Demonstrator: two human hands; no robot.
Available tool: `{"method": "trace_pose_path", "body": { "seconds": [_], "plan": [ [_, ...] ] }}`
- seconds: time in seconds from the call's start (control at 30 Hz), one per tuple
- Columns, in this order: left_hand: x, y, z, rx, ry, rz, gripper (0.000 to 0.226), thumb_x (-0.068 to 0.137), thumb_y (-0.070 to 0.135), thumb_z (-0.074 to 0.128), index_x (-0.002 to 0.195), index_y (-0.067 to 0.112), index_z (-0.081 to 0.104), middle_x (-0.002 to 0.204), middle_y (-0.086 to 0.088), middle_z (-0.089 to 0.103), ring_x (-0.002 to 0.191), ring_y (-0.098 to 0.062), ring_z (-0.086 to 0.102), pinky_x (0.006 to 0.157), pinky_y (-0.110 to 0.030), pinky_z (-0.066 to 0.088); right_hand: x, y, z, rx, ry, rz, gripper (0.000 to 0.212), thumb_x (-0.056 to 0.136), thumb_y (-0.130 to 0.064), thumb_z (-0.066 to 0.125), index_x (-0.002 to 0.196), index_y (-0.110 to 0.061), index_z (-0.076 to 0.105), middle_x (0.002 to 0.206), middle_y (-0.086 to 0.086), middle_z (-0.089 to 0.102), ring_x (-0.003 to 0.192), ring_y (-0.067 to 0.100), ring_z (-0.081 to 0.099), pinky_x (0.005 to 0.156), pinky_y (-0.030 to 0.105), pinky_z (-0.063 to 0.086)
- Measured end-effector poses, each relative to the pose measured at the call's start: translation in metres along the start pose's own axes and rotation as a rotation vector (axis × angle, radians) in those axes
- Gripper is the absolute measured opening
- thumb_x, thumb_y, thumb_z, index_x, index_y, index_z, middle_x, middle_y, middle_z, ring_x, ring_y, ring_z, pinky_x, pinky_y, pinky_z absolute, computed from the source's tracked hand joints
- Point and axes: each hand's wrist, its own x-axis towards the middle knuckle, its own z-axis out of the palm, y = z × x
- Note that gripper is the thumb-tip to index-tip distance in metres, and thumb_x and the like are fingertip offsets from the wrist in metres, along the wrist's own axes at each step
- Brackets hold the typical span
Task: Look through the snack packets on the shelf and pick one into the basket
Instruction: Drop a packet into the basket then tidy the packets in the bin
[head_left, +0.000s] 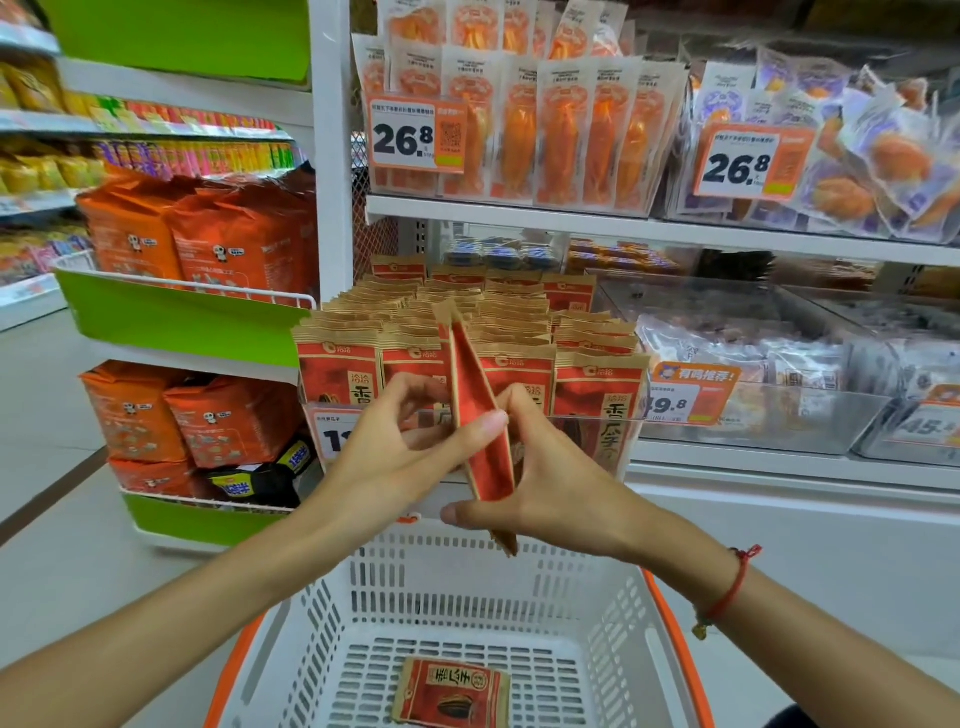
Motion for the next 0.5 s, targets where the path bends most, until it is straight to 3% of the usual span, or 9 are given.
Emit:
{"method": "trace_pose_path", "body": {
  "seconds": [0.07,0.2,0.3,0.4,0.5],
  "plan": [
    [0.001,0.0,-0.002,0.003,0.004,0.008,0.057,0.064,0.045,0.07,0.112,0.017,0.056,0.098,0.015,0.072,0.09,0.009,0.066,0.078,-0.011,0.052,0.0,-0.001,0.003,-0.07,0.043,-0.033,0.062,0.07,-0.029,0.086,0.102,-0.011,0.036,0.085,0.006,0.059,0.062,0.006,0.05,0.061,0.029,0.046],
    [0.005,-0.001,-0.006,0.009,-0.017,0.012,0.053,0.067,0.048,0.068,0.113,0.023,0.061,0.104,0.018,0.072,0.097,-0.001,0.068,0.087,-0.028,0.055,0.002,0.004,-0.001,0.012,0.077,-0.008,0.064,0.066,-0.034,0.088,0.099,-0.019,0.036,0.085,0.004,0.056,0.062,0.007,0.044,0.055,0.02,0.039],
    [0.007,-0.001,-0.01,-0.01,-0.039,0.036,0.041,0.072,0.043,0.067,0.111,0.032,0.062,0.109,0.016,0.071,0.099,-0.005,0.069,0.081,-0.028,0.058,0.005,0.011,-0.005,0.023,0.17,0.011,0.067,0.061,-0.039,0.09,0.1,-0.028,0.036,0.094,0.002,0.051,0.073,0.009,0.047,0.062,0.019,0.04],
    [0.008,-0.001,-0.01,-0.06,-0.07,0.041,0.032,0.078,0.034,0.064,0.11,0.035,0.061,0.107,0.017,0.071,0.097,-0.003,0.069,0.071,-0.024,0.059,0.005,0.01,-0.008,-0.062,0.272,-0.019,0.079,0.06,-0.041,0.089,0.115,-0.026,0.034,0.111,-0.006,0.047,0.086,-0.003,0.048,0.07,0.011,0.042],
    [0.009,-0.003,-0.01,-0.076,-0.054,0.028,0.034,0.082,0.03,0.063,0.116,0.03,0.058,0.107,0.012,0.072,0.098,-0.005,0.069,0.07,-0.024,0.059,0.006,0.009,-0.012,-0.116,0.339,-0.022,0.095,0.059,-0.049,0.086,0.131,-0.026,0.028,0.122,-0.01,0.045,0.106,-0.001,0.05,0.086,0.015,0.046]
  ]
}}
